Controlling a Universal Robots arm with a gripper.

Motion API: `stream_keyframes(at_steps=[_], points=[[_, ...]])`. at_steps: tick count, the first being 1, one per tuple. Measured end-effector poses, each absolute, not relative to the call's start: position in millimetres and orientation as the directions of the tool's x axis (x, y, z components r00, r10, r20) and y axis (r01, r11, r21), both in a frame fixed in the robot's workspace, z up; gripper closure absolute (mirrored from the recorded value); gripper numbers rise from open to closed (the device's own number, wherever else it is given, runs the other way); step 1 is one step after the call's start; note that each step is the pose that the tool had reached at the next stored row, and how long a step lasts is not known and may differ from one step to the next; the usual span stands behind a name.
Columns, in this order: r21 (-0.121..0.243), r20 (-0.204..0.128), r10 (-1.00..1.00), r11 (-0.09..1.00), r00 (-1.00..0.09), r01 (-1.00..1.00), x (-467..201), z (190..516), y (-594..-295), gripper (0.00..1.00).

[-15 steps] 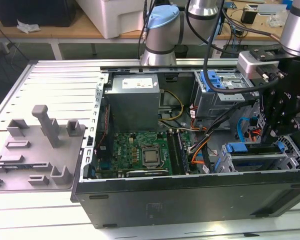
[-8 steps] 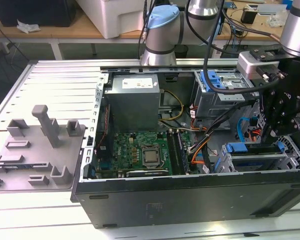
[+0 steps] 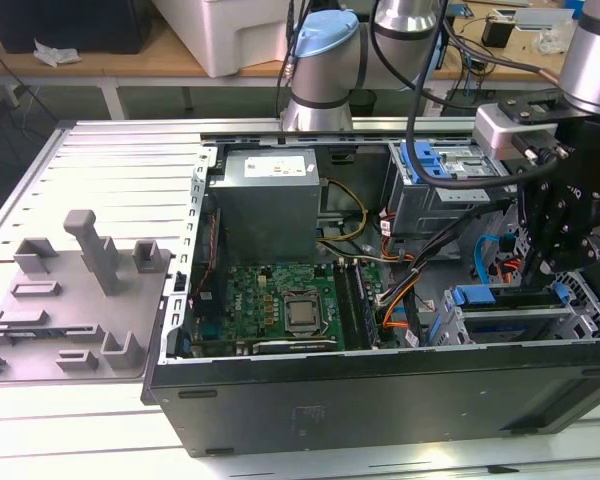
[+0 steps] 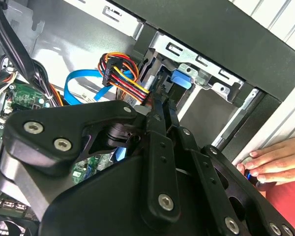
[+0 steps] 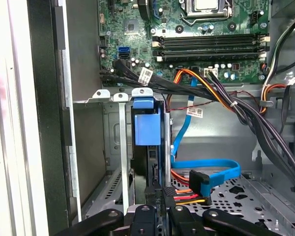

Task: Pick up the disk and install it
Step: 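Insert the first disk wire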

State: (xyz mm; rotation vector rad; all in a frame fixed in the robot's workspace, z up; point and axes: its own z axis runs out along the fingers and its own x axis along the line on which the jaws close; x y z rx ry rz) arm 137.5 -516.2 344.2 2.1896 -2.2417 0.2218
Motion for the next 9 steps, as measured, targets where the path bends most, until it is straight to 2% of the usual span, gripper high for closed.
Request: stream_keyframes(at_steps=[9], points=[[-0.101, 0.099, -0.995, 0.015, -0.025, -0.995, 137.5, 344.2, -516.6, 0.83]])
